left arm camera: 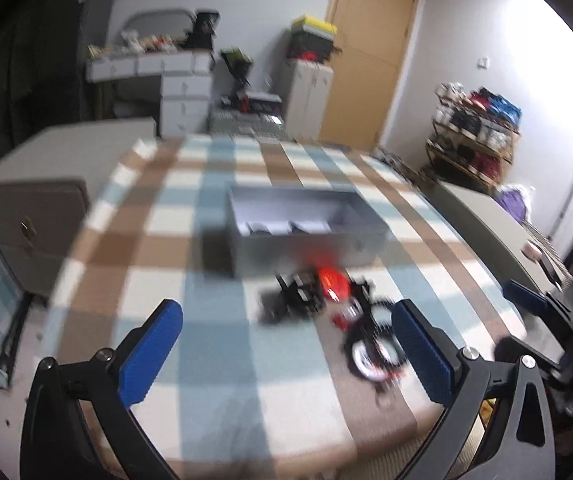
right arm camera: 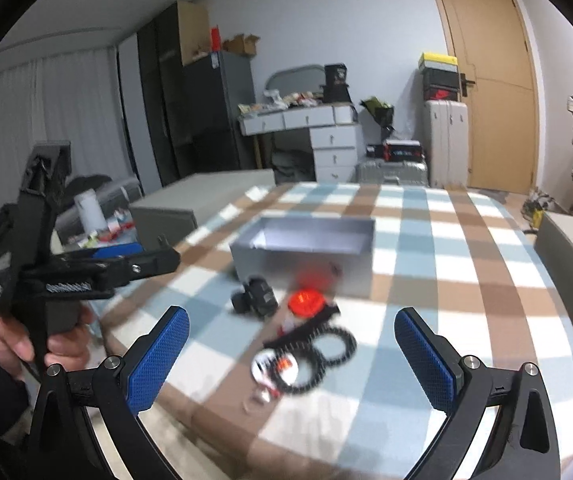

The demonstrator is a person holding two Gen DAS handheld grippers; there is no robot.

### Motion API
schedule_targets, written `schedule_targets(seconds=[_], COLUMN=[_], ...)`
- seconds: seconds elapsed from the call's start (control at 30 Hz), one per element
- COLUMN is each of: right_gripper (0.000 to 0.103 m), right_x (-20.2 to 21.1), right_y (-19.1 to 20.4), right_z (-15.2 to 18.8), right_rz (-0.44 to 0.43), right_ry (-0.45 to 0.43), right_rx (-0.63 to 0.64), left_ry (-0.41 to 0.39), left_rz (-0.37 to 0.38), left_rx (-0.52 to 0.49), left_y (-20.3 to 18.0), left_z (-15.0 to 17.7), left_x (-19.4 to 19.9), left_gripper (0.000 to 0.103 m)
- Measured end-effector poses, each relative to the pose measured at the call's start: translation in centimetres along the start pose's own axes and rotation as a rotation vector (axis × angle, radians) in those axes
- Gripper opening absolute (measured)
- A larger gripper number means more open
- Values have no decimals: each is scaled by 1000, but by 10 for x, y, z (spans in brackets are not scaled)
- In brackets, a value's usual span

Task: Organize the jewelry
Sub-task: 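Withdraw both tools from the box back toward the pile, then grasp the clear ring with red top with the left tool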

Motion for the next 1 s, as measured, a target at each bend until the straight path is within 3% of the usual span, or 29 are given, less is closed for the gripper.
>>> schedule_targets(seconds=[0.2,0.47,0.63,0.9,1.0], right_gripper=[103,103,103,103,103], right_x=[-1,5,9,16,15], right_y=[-30,-52,-60,-58,-61], right_z=[34,47,48,40,42], right_rz=[45,105,109,83,95], right_ry=[91,135,129,81,90], right_rx=[-168,-233,-255,-251,-262], left_ry=[178,257,277,300,307], left_rz=[17,61,44,-2,-18], left_rx=[-74,-241,-247,-259,-286], left_y=[-22,-64,-67,-62,-63], left_z=[47,76,77,84,84], left_x=[-24,-35,-46,-55,-54], left_gripper=[102,101,99,50,26])
Point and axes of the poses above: each gripper's, at about its wrist camera, not at the fingertips, and x roughly against the way its jaws point, y to its left, z to its underside, the point moved 7 cm from there along -x, roughly the way its jaws point, and after that the axes turned 12 degrees about x, right-handed, at the moved point
